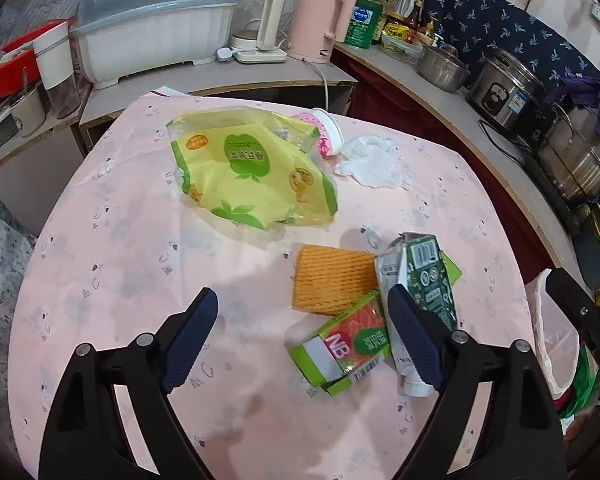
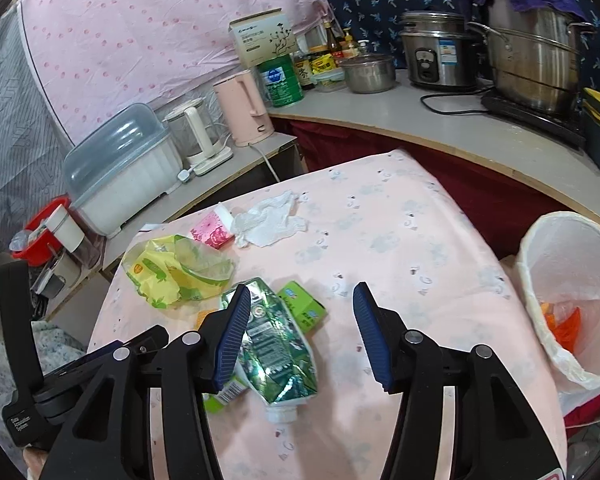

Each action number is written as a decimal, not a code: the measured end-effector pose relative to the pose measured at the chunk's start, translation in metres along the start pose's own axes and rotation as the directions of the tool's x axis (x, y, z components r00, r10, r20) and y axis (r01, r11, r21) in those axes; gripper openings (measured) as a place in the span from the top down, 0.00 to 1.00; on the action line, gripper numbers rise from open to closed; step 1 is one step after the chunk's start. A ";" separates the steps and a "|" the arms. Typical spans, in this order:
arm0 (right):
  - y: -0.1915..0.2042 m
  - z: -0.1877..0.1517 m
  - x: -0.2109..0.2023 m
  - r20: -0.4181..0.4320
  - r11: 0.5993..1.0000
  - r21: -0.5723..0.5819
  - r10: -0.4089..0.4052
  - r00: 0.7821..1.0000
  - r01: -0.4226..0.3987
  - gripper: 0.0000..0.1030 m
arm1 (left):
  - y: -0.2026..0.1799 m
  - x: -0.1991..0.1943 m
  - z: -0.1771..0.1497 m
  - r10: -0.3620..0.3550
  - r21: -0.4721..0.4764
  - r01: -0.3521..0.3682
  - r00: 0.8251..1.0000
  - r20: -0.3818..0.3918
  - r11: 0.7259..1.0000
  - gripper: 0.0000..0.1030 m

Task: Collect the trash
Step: 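Move both tools back to the table toward the yellow-green bag and tissue, then grasp the yellow-green snack bag with the left tool while the right tool grasps the white tissue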

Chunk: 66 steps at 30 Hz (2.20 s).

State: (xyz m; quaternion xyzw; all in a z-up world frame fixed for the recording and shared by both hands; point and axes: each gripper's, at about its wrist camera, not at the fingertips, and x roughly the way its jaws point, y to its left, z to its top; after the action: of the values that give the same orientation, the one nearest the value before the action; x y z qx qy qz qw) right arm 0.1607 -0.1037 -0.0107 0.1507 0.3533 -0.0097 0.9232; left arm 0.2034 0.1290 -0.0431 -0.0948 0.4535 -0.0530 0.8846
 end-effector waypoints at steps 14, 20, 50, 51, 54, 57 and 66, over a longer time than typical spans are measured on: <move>0.023 0.043 0.086 -0.088 0.999 -0.028 0.029 0.996 -0.032 0.41 | 0.020 0.061 0.046 0.091 -0.016 -0.092 0.995 -0.025 0.996 0.15; 0.031 0.068 0.141 -0.171 0.998 -0.024 0.050 0.984 -0.055 0.40 | 0.027 0.084 0.058 0.081 -0.029 -0.082 0.995 -0.051 0.996 0.33; 0.042 0.074 0.243 -0.389 0.991 -0.127 -0.091 0.917 0.045 0.95 | 0.028 0.087 0.055 0.026 -0.034 -0.029 0.997 -0.075 0.999 0.99; 0.041 0.075 0.237 -0.382 0.992 -0.120 -0.086 0.920 0.043 0.95 | 0.026 0.083 0.055 0.025 -0.031 -0.028 0.997 -0.068 0.999 0.99; 0.036 0.078 0.213 -0.348 0.995 -0.095 -0.065 0.935 0.034 0.95 | 0.018 0.068 0.055 0.019 -0.022 -0.021 0.999 -0.048 1.000 1.00; 0.031 0.083 0.186 -0.312 0.997 -0.072 -0.046 0.949 0.025 0.95 | 0.010 0.051 0.055 0.011 -0.010 -0.011 1.000 -0.021 1.000 1.00; 0.010 0.099 0.093 -0.180 1.000 -0.030 -0.013 0.984 0.008 0.95 | -0.029 -0.011 0.056 -0.027 0.046 0.023 0.997 0.079 0.999 1.00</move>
State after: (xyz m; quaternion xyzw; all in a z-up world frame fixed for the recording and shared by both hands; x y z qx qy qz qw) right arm 0.2960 -0.1143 0.0012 0.1355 0.4362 0.0044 0.8896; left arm 0.2420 0.1089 0.0043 -0.0827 0.4153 -0.0704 0.9032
